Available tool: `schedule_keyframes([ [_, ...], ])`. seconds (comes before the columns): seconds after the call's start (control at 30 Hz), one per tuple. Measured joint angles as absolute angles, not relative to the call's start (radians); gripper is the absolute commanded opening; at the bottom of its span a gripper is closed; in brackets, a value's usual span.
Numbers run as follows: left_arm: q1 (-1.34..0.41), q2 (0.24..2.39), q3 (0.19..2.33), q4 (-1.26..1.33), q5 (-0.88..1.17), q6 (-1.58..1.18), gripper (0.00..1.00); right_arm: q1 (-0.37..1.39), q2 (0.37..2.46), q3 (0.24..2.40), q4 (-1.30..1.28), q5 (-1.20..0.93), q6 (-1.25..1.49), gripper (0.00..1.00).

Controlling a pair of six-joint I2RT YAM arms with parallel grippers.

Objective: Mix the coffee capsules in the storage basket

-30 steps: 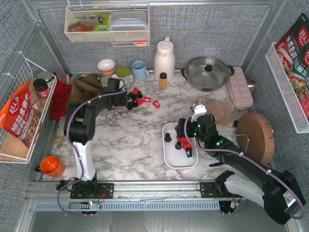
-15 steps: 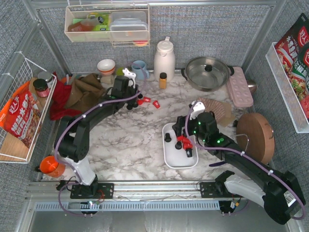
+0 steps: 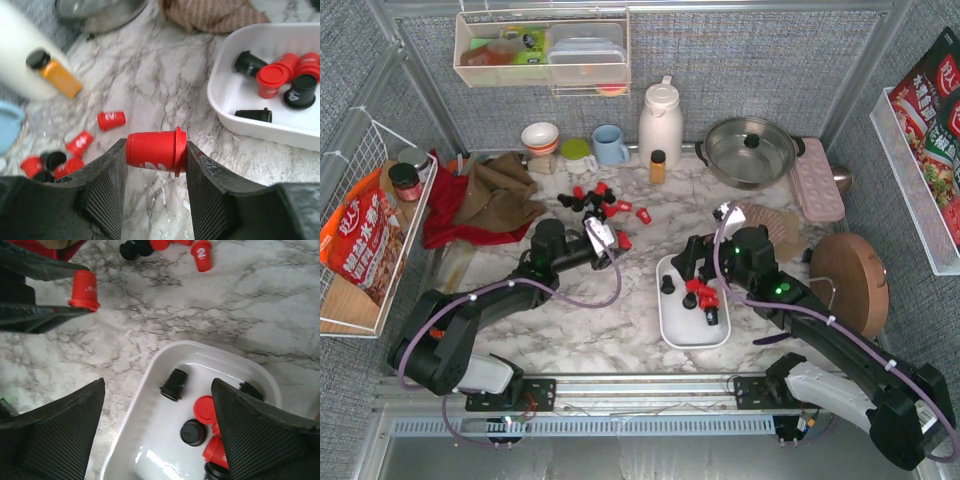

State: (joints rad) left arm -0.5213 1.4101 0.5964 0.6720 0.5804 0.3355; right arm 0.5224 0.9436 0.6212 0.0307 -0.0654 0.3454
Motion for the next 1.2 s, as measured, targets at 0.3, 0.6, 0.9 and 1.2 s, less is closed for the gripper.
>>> schedule_keyframes([
  [0.3, -0.558, 1.396, 0.569, 0.813, 0.774, 0.484, 0.43, 0.584, 1.060, 0.694, 0.133, -0.139, 0.453, 0.87],
  [0.6, -0.624, 1.373, 0.572, 0.767, 0.802, 0.596, 0.43, 0.654, 1.180, 0.765, 0.228, -0.160, 0.508, 0.74],
  [0.9, -0.652, 1.359, 0.581, 0.728, 0.802, 0.625, 0.43, 0.687, 1.241, 0.786, 0.243, -0.165, 0.508, 0.56],
  [1.2, -0.667, 1.343, 0.582, 0.723, 0.798, 0.632, 0.43, 0.694, 1.270, 0.798, 0.242, -0.142, 0.503, 0.33],
])
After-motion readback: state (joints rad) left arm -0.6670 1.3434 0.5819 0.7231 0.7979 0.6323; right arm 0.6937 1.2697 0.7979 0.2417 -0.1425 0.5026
